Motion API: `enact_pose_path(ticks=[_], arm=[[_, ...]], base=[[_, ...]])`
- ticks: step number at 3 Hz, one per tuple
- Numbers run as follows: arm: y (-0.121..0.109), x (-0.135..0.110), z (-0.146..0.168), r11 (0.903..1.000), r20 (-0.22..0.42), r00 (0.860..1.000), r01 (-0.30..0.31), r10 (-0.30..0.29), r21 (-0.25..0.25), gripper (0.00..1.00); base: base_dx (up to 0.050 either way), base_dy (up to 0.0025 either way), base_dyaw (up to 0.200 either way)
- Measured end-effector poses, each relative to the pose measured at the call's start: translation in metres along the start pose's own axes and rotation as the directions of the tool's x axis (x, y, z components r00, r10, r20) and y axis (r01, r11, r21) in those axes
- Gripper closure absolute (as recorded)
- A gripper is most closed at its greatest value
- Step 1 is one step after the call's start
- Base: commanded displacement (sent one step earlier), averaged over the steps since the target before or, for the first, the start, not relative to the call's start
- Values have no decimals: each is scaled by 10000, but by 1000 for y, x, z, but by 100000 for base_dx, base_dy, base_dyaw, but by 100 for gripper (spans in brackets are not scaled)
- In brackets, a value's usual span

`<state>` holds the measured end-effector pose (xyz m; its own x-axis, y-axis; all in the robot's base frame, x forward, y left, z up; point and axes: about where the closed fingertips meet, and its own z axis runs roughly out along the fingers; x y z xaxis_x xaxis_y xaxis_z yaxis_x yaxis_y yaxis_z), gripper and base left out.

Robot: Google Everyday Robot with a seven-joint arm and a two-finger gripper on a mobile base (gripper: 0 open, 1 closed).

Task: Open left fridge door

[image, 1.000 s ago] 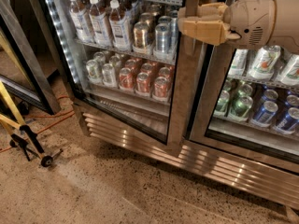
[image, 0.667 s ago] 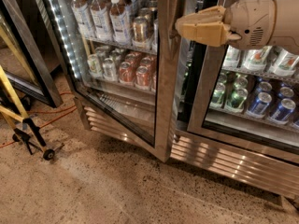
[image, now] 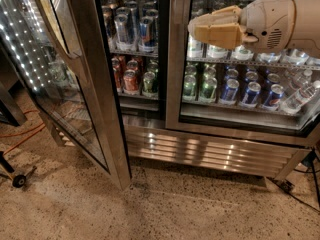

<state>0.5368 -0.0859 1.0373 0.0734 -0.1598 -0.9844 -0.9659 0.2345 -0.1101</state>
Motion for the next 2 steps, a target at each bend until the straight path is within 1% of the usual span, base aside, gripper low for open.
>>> enact_pose_path(ticks=[1, 2], arm=[[0, -1, 0, 10000, 3, 10000, 9, -9, -6, 100], [-4, -4, 4, 9999, -109, 9999, -16, 17, 103, 100]], base=[[0, 0, 0], [0, 0, 0]])
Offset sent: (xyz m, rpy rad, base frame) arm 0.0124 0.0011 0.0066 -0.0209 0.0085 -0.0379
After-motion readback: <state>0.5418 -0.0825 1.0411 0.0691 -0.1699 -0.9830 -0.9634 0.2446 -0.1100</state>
